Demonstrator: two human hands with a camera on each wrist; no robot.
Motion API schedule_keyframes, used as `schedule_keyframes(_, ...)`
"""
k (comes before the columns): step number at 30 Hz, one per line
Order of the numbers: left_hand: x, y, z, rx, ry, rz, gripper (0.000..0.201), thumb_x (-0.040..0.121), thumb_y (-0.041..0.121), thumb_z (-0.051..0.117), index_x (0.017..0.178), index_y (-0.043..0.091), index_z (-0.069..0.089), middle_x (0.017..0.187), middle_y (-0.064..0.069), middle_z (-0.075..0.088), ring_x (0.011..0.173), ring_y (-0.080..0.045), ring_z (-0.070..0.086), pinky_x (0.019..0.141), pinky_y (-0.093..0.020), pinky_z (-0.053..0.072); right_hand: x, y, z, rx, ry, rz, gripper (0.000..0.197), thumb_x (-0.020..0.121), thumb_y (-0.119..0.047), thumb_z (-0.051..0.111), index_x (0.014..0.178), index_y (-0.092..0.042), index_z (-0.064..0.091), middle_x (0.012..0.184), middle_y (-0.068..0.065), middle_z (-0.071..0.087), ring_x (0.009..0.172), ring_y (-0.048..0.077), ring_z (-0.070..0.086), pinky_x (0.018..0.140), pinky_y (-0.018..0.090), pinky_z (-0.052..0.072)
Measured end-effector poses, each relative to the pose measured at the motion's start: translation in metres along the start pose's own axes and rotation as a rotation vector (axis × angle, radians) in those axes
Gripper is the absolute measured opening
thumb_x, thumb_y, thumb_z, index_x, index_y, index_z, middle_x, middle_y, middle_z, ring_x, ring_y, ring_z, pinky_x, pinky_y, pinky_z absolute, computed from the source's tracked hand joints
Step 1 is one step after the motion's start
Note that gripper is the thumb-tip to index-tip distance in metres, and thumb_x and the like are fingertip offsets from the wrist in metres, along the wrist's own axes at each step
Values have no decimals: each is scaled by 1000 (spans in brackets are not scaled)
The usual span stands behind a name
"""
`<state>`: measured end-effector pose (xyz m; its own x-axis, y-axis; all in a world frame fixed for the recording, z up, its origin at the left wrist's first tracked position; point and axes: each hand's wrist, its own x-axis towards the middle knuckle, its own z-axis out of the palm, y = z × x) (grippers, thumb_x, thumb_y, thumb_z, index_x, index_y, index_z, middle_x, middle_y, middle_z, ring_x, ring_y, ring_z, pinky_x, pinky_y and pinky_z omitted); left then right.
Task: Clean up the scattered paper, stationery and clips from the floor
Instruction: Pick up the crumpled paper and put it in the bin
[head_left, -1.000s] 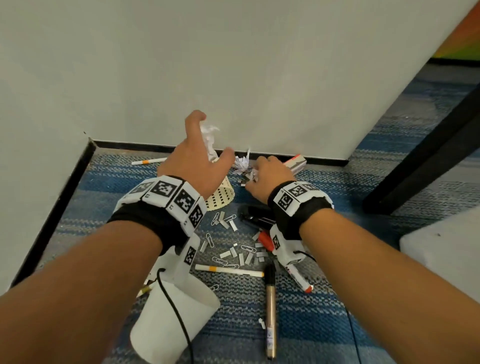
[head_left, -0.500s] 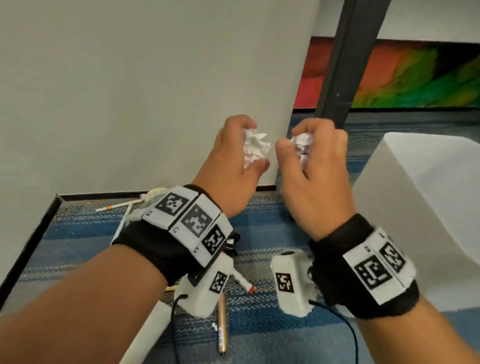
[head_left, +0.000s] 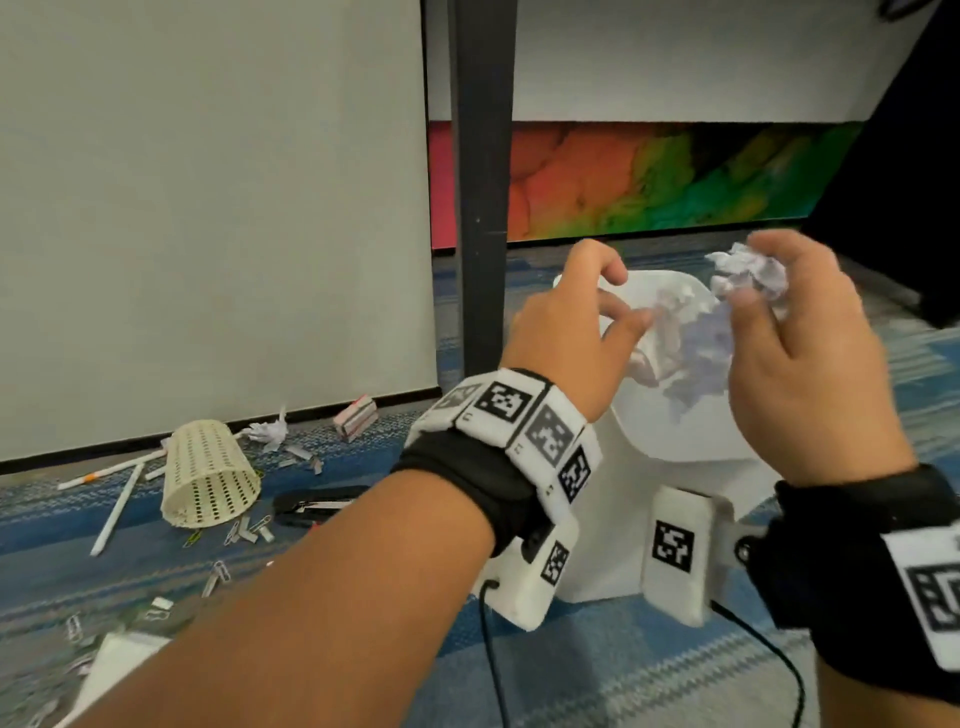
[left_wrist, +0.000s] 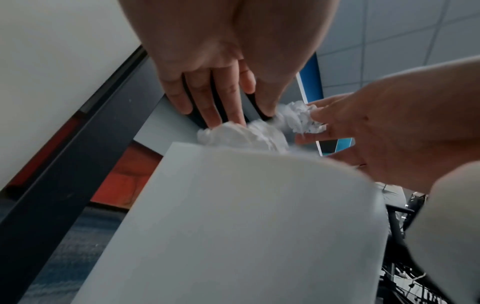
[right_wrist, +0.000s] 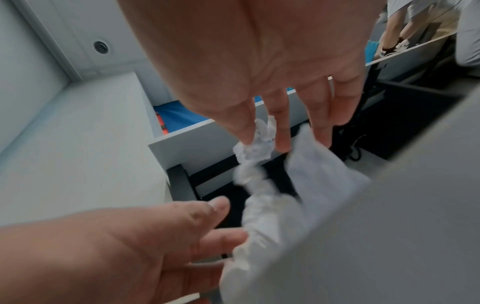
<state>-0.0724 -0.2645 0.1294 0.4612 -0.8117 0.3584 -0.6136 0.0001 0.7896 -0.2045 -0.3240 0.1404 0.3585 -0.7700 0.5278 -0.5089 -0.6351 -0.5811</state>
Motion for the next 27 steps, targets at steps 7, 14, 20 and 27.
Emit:
schedule_keyframes(7, -8, -14, -6, 1, 101, 30, 22, 94, 27, 46, 116, 26, 48, 116, 3, 56, 112, -15, 51, 97, -40, 42, -3, -1, -4, 18, 2, 62, 41, 97, -32, 41, 137, -26, 37, 136, 5, 44, 125, 21, 41, 98, 38, 34)
schedule_keyframes(14, -36, -69, -56, 199, 161, -28, 13, 87, 16, 51, 90, 26, 57, 79, 5, 60, 80, -16, 57, 79, -39, 48, -16, -67, 36, 277, -32, -201, 24, 91, -19, 47, 112, -26, 57, 103, -7, 58, 99, 10, 54, 85, 27, 43)
schedule_keyframes(20, -71, -150, -110, 395, 78, -414, 14, 86, 21, 48, 99, 26, 52, 69, 4, 60, 72, -21, 59, 77, -41, 50, -48, -100, 165, 260, -564, -261, 19, 90, -18, 50, 105, -24, 60, 93, -3, 60, 81, 10, 54, 76, 27, 45)
schedule_keyframes(27, -107, -243, -161, 570, -71, -734, 31, 88, 28, 50, 118, 26, 51, 119, -4, 57, 109, -25, 55, 95, -41, 44, -67, -105, 319, -139, -1076, -295, 34, 90, -20, 47, 124, -17, 51, 124, 14, 54, 111, 33, 54, 91, 39, 46)
